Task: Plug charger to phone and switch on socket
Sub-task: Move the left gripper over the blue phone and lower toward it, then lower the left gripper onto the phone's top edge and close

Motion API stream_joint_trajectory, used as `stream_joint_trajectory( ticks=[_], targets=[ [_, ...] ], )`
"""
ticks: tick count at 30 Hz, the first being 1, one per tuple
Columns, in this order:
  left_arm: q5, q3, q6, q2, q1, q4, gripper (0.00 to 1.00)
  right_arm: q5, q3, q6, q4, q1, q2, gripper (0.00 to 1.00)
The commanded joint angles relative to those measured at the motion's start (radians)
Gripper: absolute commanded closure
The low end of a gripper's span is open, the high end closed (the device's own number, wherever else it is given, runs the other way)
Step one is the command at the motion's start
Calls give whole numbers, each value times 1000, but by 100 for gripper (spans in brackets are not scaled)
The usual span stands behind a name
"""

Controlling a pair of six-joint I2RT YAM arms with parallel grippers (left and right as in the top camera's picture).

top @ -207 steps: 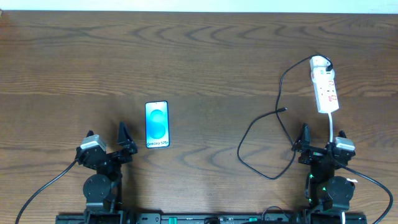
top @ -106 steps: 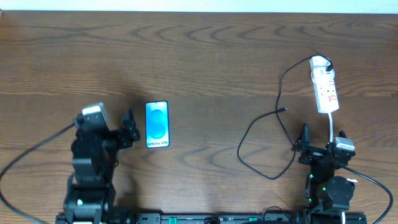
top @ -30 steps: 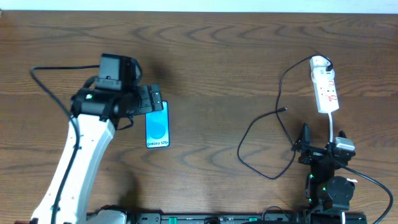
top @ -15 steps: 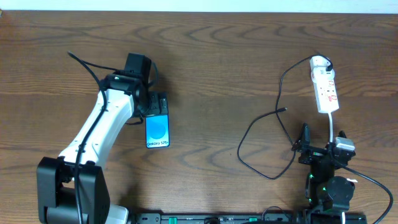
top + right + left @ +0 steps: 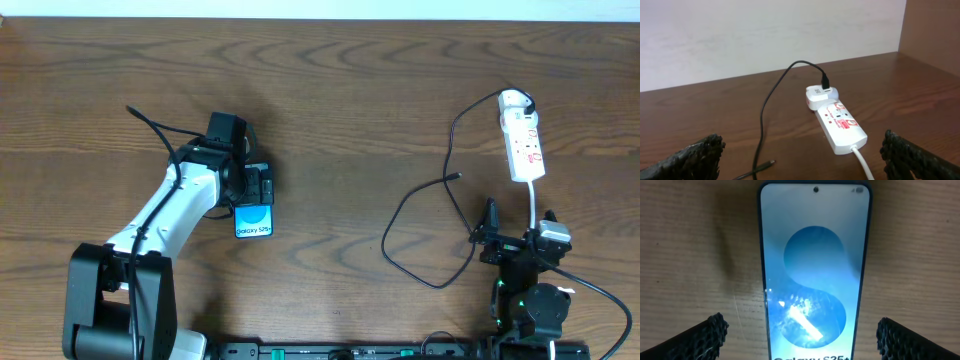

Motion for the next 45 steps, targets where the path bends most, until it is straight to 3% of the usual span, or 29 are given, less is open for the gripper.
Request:
stream_joint_trajectory(
  ticks=[1, 22, 45],
  targets=[
    [12, -4, 24, 8, -2, 12, 2, 8, -1, -6, -2, 2, -6, 1],
    [-83, -6, -71, 11, -72, 55, 2, 8, -1, -6, -2, 2, -6, 1],
    [-122, -47, -74, 11, -73, 119, 2, 8, -1, -6, -2, 2, -6, 1]
  ],
)
